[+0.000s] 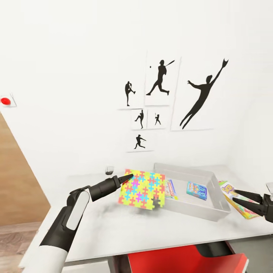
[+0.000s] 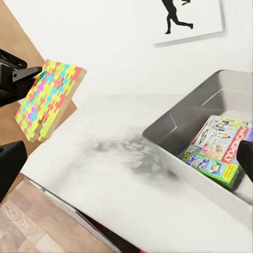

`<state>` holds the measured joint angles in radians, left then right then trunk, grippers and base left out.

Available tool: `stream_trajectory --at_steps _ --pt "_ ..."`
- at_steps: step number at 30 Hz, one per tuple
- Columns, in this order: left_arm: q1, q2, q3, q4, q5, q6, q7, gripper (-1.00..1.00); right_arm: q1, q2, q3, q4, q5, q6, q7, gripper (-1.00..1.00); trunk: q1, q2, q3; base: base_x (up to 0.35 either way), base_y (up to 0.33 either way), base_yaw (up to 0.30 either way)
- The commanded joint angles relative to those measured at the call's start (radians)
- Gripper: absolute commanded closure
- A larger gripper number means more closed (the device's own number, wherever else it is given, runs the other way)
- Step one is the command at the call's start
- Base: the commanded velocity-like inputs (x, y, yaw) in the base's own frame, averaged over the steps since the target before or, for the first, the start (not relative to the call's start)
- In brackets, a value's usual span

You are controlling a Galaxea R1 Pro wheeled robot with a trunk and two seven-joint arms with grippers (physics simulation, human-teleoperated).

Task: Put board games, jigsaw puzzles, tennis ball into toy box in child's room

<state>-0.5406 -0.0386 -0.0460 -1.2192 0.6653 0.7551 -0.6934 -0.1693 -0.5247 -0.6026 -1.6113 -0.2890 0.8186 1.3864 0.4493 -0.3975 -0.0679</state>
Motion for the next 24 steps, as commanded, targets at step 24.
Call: stream_trajectory --at_steps 24 --pt "0.000 0.000 0.003 0.000 0.004 0.006 0.000 1.00 -0.001 0.002 0.001 0.001 -0.003 0.004 0.001 -1.00 0.001 -0.003 -0.002 0.000 -0.085 0.179"
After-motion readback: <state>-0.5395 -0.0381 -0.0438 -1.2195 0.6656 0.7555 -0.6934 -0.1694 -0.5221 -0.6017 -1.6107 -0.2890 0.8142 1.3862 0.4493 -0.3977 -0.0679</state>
